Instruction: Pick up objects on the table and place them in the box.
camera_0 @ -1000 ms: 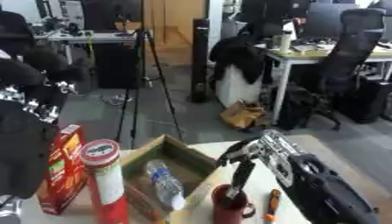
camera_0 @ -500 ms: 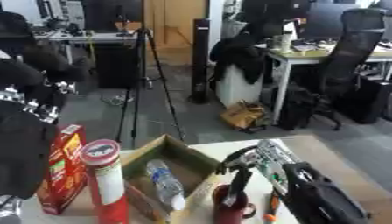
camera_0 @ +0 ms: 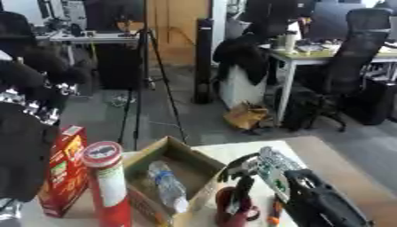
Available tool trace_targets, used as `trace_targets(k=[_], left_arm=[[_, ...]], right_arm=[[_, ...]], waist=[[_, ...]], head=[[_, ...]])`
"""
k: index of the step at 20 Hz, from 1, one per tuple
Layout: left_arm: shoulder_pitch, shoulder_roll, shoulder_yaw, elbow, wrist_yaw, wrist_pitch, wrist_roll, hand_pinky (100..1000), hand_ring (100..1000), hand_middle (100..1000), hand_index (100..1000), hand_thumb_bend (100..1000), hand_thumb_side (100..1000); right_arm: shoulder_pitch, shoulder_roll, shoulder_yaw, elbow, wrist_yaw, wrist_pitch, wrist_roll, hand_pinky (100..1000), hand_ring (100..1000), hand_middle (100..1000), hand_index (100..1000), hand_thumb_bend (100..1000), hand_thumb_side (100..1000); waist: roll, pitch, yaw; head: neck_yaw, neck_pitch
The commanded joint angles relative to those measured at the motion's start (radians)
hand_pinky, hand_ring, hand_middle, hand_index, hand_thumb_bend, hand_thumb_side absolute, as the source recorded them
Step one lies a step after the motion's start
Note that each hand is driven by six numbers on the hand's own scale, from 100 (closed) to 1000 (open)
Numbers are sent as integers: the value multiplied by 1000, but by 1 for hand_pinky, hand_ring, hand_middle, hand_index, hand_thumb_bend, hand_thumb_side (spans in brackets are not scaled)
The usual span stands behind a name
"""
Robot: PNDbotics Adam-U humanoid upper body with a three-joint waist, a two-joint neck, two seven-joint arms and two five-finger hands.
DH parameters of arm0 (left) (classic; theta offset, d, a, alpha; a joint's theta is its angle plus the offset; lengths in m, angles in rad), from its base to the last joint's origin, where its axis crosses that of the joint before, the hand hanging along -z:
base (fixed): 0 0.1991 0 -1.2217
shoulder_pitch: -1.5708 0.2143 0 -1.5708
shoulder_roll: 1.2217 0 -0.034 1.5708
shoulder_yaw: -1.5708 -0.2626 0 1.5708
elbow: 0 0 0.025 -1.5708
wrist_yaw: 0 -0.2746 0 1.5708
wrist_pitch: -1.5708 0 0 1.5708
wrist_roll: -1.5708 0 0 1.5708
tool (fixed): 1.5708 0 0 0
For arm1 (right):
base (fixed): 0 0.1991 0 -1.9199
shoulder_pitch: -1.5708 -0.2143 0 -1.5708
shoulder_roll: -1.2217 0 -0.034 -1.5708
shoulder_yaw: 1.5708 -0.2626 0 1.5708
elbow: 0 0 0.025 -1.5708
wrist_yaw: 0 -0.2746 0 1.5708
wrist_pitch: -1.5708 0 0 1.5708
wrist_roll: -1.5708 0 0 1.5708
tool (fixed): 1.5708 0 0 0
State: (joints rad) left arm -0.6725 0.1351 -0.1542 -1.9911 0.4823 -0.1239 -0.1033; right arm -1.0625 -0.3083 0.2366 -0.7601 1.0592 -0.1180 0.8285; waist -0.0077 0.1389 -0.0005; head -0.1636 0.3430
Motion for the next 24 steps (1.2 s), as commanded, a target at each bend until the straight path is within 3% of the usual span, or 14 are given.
trace_targets(k=[1, 14, 17, 22, 23, 24], left_arm=[[-9, 0, 3, -9, -2, -1, -2, 964, 675, 625, 615, 100, 775], [-12, -3, 3, -9, -2, -1, -3, 964, 675, 625, 615, 100, 773], [-12, -4, 2, -9, -2, 0, -4, 964, 675, 625, 615, 100, 775], [-11, -4, 2, -9, -3, 1, -4, 965, 675, 625, 615, 100, 774], [-11, -4, 2, -9, -3, 0, -4, 965, 675, 625, 615, 100, 774], [-11, -4, 2, -9, -3, 0, -4, 965, 675, 625, 615, 100, 774]], right_arm=[[-15, -8, -6, -1, 15, -5, -7, 939, 979, 959, 1000, 940, 532], [-18, 7, -13, 53, 50, -11, -10, 928, 978, 956, 1000, 923, 510], [-21, 8, -19, 64, 53, -12, -7, 832, 956, 956, 1000, 909, 460], [-24, 10, -22, 76, 48, -10, 1, 788, 934, 957, 1000, 894, 431], [-25, 11, -23, 77, 48, -9, 1, 777, 928, 955, 1000, 876, 485], [-25, 11, -24, 80, 47, -9, -1, 774, 925, 954, 1000, 874, 484]], waist=[[2, -12, 1], [3, -9, 6], [3, -8, 6], [4, -8, 6], [4, -8, 6], [5, -8, 7]], head=[[-2, -5], [0, -10], [-2, -11], [-4, -12], [-4, -12], [-4, -13]])
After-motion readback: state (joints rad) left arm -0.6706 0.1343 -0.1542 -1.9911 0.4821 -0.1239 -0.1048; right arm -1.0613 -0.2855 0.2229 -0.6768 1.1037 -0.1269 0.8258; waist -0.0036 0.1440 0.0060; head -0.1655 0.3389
